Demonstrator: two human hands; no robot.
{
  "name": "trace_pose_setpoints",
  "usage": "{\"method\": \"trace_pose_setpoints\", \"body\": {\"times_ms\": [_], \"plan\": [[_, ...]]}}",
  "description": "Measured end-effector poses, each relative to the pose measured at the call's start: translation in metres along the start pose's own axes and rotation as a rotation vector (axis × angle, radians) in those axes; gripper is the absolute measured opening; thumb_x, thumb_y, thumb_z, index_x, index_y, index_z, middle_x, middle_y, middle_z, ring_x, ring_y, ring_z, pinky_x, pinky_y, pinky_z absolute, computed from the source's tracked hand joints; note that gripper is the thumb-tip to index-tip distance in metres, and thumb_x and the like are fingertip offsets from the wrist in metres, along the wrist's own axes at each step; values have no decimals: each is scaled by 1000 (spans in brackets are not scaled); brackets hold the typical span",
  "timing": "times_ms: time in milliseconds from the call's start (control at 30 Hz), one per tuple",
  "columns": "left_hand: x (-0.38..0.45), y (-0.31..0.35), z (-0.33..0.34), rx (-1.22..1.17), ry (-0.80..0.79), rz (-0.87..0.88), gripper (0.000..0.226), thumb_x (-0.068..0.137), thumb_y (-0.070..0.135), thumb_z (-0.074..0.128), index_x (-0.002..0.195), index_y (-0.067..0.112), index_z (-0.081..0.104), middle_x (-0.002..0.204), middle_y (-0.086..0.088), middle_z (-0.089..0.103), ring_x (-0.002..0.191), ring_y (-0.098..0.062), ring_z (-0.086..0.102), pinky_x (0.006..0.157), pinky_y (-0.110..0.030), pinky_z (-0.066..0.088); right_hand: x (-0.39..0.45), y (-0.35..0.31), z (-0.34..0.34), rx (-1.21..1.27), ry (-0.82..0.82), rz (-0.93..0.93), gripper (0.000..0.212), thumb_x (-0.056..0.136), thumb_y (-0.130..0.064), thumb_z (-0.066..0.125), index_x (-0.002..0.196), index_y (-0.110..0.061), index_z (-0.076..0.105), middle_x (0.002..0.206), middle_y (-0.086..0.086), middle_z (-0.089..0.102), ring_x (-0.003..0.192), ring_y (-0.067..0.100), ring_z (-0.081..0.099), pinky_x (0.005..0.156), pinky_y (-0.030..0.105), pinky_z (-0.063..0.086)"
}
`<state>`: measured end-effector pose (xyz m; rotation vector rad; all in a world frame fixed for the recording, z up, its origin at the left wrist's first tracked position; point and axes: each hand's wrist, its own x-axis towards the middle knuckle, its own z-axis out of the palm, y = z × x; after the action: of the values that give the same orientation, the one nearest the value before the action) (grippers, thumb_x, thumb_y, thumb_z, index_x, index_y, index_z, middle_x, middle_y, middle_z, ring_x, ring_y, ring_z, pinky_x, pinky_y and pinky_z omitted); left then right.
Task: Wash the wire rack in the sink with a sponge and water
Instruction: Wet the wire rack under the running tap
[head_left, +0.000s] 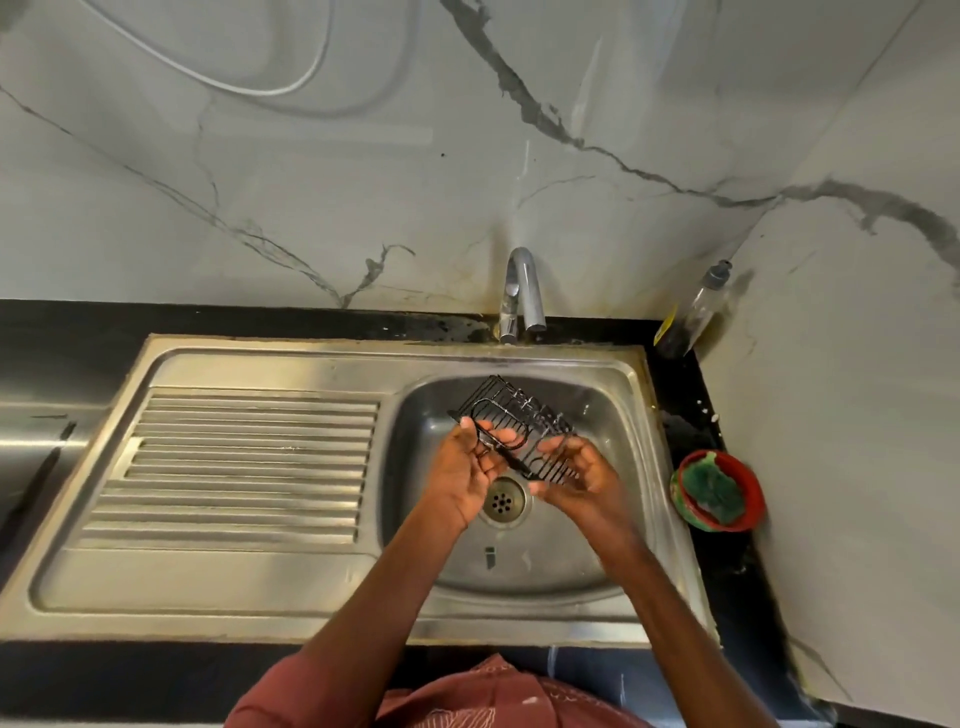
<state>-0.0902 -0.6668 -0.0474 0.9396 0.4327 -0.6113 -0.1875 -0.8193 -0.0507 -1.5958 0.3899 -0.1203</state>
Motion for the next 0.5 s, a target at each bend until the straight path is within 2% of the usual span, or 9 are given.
{"method": "trace_pose_setpoints", "body": {"times_ms": [67,167,300,367,433,500], "plan": [[4,-4,1,105,12,46,34,111,33,42,100,8,61,77,-15,77,75,-28,77,75,-38,62,-2,-4,4,376,24,293,48,74,-26,87,113,-13,63,112,4,73,106,18,69,93,40,51],[5,-11,2,246,-36,69,33,111,31,42,101,8,62,85,-20,76,80,-33,77,76,-40,63,3,1,13,415,226,490,44,74,-22,88,107,-13,60,94,10,73,92,23,68,85,44,53],[13,-12,-3,303,-87,36,35,111,33,43,108,4,62,94,-23,77,89,-36,77,89,-46,62,12,-9,17,382,356,499,25,82,-10,80,98,-9,61,84,10,70,81,23,65,68,37,54],[21,-7,-10,395,-128,-6,44,109,42,45,114,4,66,103,-24,77,98,-39,76,97,-50,58,18,-13,11,346,353,474,19,84,-9,77,92,-10,60,86,11,70,82,25,65,74,41,52],[32,4,-15,547,-123,-23,58,106,56,42,116,6,68,103,-22,78,96,-37,77,91,-47,61,28,-15,3,278,341,460,18,83,-9,76,91,-12,60,89,10,72,85,26,66,82,47,53],[47,18,-16,661,-1,47,64,103,61,43,112,4,70,93,-16,80,89,-33,78,80,-39,64,36,-15,-4,216,343,462,20,81,-10,75,96,-10,62,95,12,74,87,26,67,86,50,55]]}}
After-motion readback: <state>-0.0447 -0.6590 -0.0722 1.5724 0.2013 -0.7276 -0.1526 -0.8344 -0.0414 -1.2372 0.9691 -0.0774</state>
